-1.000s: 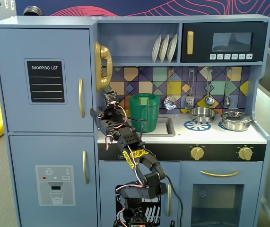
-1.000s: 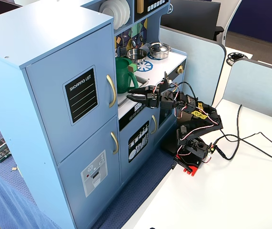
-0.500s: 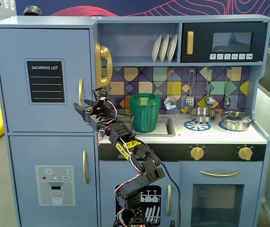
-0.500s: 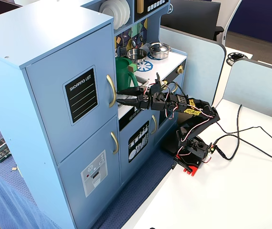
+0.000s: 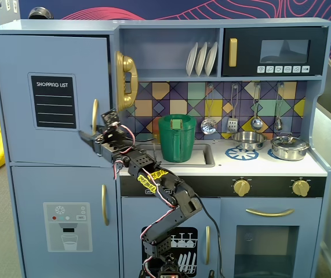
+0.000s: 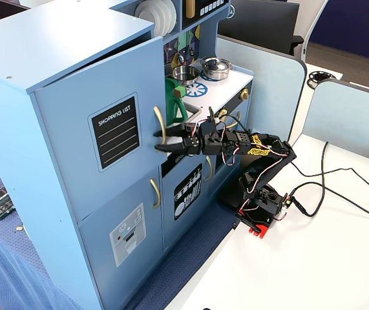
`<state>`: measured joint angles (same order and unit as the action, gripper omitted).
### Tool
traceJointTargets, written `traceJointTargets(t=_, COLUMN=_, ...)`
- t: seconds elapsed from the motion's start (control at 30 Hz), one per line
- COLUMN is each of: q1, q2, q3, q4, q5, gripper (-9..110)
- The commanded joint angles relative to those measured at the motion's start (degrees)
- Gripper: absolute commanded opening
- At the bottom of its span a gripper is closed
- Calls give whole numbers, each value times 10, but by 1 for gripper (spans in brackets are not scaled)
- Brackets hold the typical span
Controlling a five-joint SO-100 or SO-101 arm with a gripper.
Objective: Open the left cabinet door
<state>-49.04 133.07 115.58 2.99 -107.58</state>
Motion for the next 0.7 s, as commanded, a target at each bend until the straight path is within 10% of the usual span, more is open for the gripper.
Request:
traceJointTargets(t=0.0, q1=-40, q2=6, q3=-35, q4=-19, q5=-40, gripper=9)
traceJointTargets(t=0.67, q1=-76, q2=122, q3=47, q4=-4, q5=-96, gripper=9)
